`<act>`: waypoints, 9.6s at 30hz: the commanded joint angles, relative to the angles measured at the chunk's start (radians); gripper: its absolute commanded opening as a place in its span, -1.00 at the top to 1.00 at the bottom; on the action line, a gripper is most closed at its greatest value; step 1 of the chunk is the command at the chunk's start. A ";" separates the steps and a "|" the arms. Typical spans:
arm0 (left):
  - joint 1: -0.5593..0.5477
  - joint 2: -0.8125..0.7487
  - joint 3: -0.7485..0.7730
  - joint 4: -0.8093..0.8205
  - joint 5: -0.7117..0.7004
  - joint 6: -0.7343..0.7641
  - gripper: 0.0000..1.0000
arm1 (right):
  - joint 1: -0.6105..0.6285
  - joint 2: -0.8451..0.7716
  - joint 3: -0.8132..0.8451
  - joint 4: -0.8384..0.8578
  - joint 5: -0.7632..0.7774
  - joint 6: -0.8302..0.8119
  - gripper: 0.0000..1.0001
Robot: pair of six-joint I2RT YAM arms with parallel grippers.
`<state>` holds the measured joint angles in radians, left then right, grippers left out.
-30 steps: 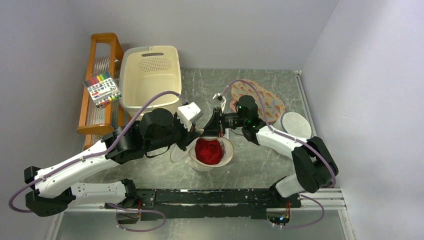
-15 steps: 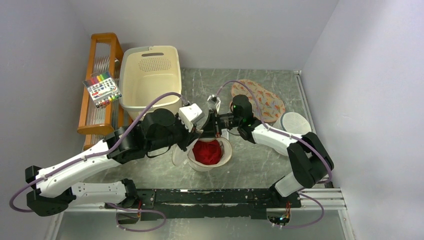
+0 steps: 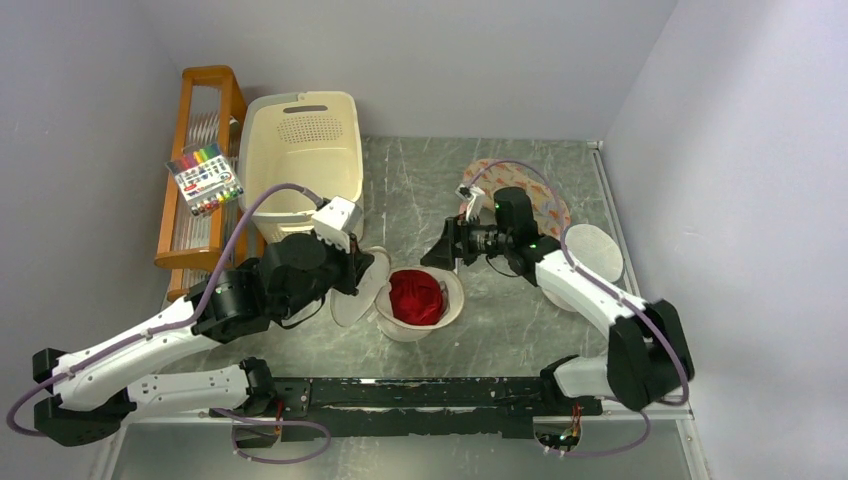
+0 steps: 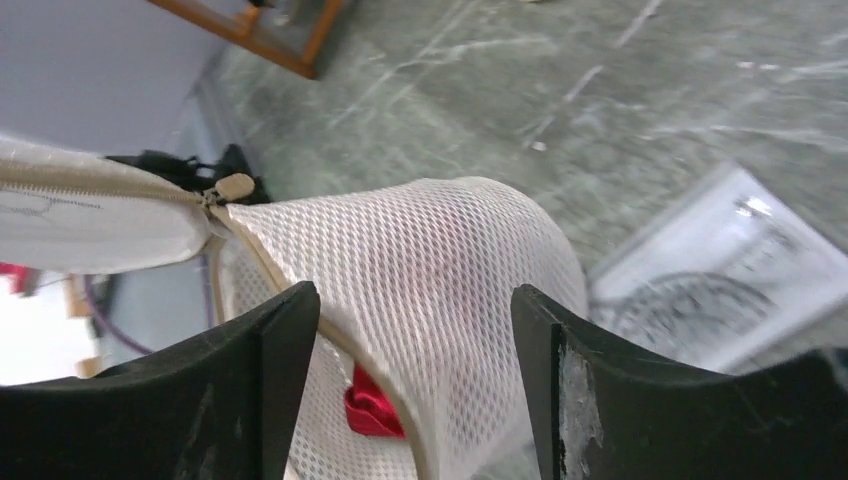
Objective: Unzip the laundry bag and remove the bra
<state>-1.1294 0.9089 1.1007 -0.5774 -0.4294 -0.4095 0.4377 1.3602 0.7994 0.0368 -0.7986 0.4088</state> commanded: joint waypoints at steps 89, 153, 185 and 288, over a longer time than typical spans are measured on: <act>0.011 0.359 -0.056 0.102 0.058 -0.300 0.86 | 0.079 -0.252 -0.125 -0.205 0.321 -0.109 1.00; 0.565 0.553 0.931 0.288 0.092 0.468 0.86 | 0.079 -0.230 -0.106 -0.187 0.324 -0.050 1.00; 0.872 0.497 0.467 0.075 0.358 0.080 -0.55 | 0.081 -0.222 -0.138 -0.147 0.296 -0.039 1.00; -0.046 0.637 -0.169 0.571 -0.015 -0.452 0.47 | 0.082 -0.365 -0.247 -0.112 0.319 0.024 1.00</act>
<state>-1.1805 1.4929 0.8921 -0.0795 -0.4839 -0.8783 0.5148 1.0264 0.5419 -0.0727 -0.4824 0.4339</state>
